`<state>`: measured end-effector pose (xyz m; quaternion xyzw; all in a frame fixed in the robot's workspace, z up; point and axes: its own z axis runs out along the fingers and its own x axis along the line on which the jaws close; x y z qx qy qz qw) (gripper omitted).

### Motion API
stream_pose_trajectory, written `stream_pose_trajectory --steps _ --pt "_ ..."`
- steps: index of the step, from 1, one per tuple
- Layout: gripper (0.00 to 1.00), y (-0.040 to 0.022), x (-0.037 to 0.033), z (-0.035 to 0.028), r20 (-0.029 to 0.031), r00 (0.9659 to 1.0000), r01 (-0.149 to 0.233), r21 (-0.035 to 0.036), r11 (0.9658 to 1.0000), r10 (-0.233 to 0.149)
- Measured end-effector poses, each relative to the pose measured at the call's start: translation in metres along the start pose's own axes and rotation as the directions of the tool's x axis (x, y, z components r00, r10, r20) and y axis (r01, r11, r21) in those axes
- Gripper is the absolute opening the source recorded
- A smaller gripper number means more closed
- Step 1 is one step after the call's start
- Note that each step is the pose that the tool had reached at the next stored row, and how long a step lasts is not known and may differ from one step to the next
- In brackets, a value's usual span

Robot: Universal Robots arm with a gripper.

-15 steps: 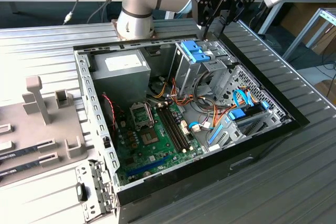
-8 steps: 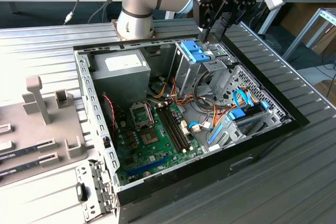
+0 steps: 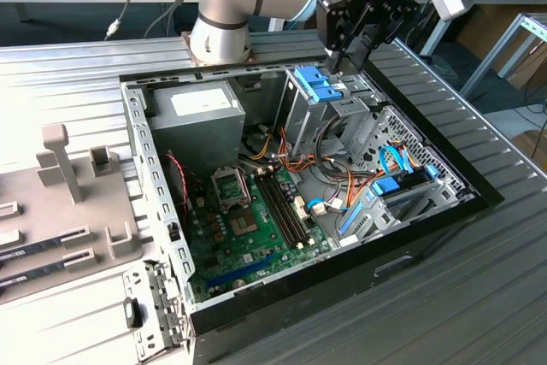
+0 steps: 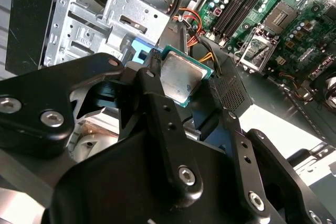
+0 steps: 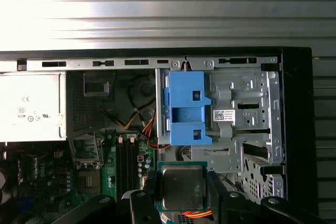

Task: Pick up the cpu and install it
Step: 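Pick up the cpu and move it towards the insertion slot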

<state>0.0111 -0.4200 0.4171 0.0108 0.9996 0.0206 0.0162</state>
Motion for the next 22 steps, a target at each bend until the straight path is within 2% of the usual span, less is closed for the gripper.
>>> stream_pose_trajectory --steps 22 --pt "0.47 -0.0118 -0.0001 0.0028 0.0000 1.0000 0.000 0.0000 1.0000 0.000"
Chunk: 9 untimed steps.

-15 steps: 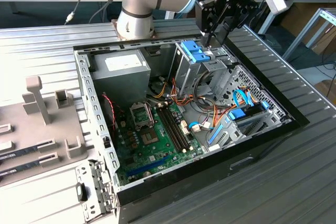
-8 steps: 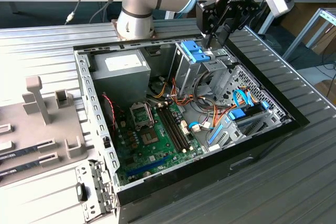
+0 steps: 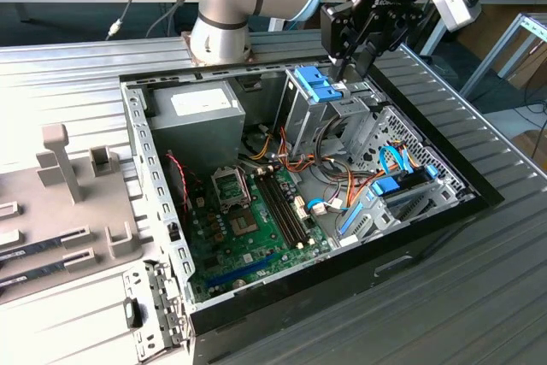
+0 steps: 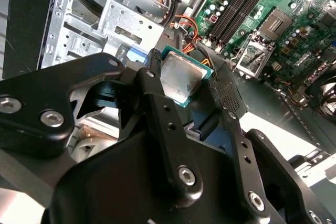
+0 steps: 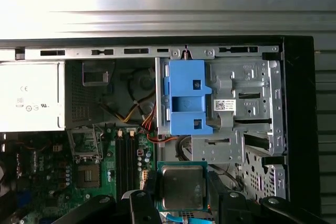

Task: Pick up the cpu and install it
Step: 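Pick up the cpu and move it towards the insertion slot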

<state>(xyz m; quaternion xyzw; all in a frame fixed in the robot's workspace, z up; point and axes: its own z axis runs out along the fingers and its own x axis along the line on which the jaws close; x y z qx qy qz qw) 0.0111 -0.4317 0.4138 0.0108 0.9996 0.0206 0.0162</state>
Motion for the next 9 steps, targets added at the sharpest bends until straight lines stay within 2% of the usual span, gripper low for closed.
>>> stream_pose_trajectory --steps 9 --pt "0.47 -0.0042 0.0000 0.0012 0.0000 1.0000 0.000 0.0000 1.0000 0.000"
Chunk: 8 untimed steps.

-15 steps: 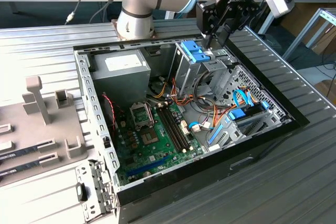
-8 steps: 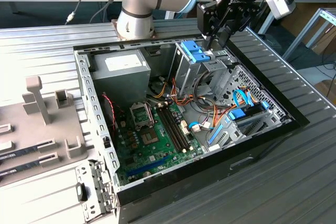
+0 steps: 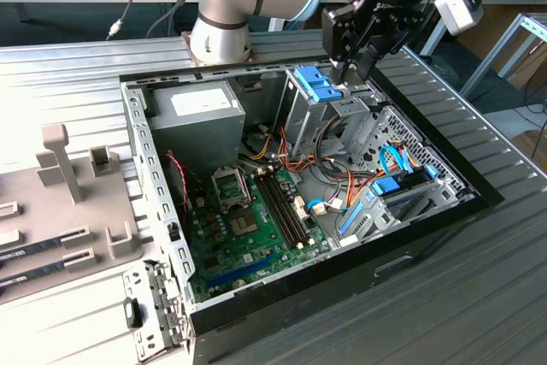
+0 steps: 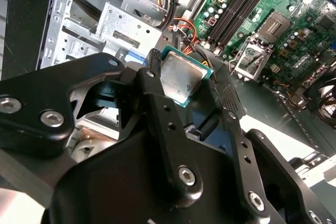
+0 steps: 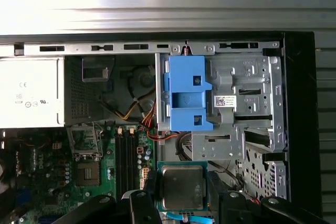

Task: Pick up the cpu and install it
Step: 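Pick up the cpu and move it towards the insertion slot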

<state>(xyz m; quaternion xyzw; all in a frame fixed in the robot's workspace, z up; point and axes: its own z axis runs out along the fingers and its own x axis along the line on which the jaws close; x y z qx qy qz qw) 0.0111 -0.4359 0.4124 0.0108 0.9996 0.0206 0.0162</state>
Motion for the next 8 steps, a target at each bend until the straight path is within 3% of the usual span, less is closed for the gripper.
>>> stream_pose_trajectory --steps 8 --pt "0.47 -0.0039 -0.0001 0.0013 0.0000 1.0000 0.000 0.0000 1.0000 0.000"
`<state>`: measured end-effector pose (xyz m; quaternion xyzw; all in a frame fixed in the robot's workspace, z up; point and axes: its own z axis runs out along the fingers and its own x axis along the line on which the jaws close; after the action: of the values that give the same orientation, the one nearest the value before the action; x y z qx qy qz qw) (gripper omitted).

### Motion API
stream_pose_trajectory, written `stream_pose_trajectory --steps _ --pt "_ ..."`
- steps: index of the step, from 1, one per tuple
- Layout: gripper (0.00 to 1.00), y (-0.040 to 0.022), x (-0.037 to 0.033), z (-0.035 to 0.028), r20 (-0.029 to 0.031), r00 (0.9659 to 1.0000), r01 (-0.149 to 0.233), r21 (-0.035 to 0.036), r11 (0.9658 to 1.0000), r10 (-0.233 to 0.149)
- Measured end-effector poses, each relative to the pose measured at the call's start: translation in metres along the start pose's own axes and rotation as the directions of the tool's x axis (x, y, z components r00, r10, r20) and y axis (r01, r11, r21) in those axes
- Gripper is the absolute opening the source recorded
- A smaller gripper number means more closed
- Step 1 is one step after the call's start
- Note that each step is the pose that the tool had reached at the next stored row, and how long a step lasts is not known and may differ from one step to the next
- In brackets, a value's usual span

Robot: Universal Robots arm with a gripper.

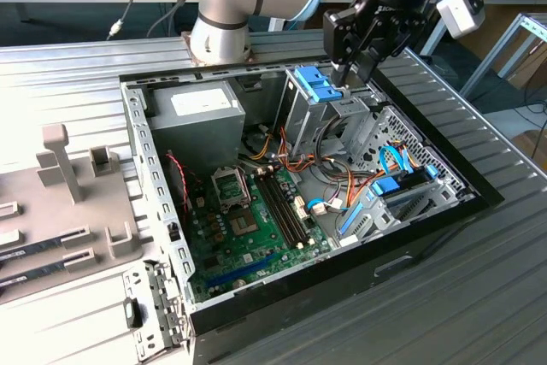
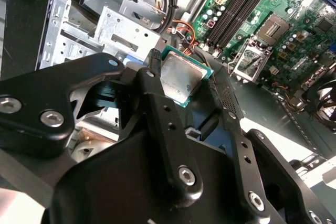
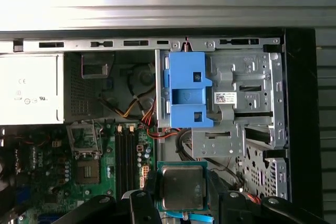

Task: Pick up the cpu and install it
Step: 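Pick up the cpu and move it towards the insertion slot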

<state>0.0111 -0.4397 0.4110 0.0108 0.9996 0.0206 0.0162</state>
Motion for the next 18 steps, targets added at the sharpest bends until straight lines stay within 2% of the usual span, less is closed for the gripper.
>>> stream_pose_trajectory --steps 18 --pt "0.47 -0.0088 -0.0001 0.0027 0.0000 1.0000 0.000 0.0000 1.0000 0.000"
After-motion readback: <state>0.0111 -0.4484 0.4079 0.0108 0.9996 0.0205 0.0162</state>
